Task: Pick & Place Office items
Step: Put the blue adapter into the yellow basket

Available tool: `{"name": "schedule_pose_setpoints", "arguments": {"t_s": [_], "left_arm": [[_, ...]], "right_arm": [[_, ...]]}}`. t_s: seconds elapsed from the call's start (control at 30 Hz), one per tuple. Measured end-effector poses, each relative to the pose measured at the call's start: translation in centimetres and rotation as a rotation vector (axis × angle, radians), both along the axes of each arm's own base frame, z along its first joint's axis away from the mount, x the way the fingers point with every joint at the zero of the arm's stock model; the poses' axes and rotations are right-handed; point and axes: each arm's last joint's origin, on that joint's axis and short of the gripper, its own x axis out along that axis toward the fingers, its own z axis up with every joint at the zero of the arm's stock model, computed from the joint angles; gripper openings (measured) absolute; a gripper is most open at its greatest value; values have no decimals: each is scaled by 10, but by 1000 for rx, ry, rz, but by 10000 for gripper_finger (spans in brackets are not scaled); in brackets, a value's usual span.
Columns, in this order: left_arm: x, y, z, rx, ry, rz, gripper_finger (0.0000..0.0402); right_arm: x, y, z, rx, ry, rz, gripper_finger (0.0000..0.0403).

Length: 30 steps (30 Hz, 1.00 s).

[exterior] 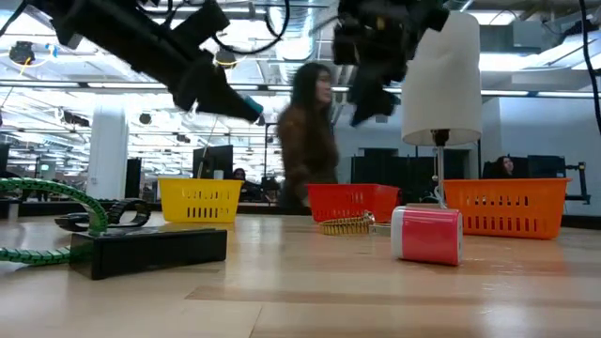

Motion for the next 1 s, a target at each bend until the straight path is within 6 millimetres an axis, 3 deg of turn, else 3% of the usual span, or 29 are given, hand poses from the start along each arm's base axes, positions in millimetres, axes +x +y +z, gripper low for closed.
{"name": "schedule_pose_setpoints", "arguments": {"t_s": [0.13, 0.33, 0.47, 0.63, 0.83, 1.0], "left_arm": [[-5, 2, 15, -52, -51, -60, 142], [-26, 13, 35, -138, -66, -44, 142], [-37, 25, 35, -225, -33, 27, 143], [-35, 39, 27, -280, -2, 92, 143], [-27, 63, 1, -328, 140, 150, 143], [-24, 80, -19, -425, 243, 161, 143]], "right_arm": [[-11, -4, 10, -156, 26, -95, 234], [-29, 0, 37, -252, -32, -146, 234], [-44, 6, 56, -310, -77, -170, 234], [-51, 27, 68, -381, -125, -152, 234], [-42, 65, 56, -422, -103, -40, 234], [-28, 95, 31, -429, -34, 70, 234]]}}
